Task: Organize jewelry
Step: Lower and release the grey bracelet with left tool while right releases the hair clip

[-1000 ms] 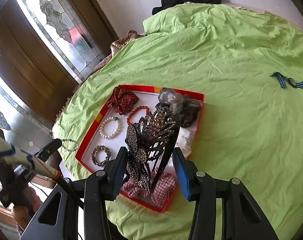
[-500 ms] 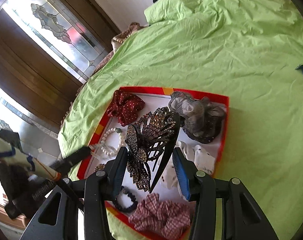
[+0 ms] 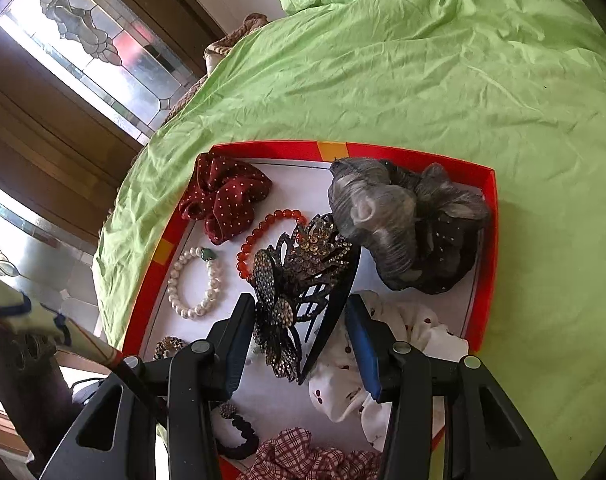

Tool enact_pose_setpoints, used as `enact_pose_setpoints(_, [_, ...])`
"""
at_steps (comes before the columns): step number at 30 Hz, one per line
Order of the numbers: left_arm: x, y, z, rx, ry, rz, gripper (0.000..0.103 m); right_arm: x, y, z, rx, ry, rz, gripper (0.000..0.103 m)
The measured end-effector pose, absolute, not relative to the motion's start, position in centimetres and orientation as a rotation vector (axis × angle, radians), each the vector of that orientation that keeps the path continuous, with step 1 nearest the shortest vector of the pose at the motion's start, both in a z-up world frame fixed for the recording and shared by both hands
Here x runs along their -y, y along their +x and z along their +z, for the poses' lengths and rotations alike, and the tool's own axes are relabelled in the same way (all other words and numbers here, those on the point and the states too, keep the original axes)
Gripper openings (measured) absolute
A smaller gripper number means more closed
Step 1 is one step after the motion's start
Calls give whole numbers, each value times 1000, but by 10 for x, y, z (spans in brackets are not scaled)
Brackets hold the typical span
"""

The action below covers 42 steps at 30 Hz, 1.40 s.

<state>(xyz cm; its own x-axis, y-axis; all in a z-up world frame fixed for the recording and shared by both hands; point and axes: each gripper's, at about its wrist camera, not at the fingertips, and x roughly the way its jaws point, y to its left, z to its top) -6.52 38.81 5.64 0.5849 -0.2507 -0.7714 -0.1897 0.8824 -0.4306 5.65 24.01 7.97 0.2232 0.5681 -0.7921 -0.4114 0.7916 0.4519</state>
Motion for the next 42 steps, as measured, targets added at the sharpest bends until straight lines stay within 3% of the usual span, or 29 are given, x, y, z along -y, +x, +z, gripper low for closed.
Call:
enact_pose_setpoints(25, [-372, -101, 111, -817, -221, 263, 10, -235, 38, 114, -1076, 134, 690, 50])
enact_pose_setpoints(42, [-350, -98, 129, -778, -218, 182, 10, -229, 37, 122, -1049, 134, 662, 50])
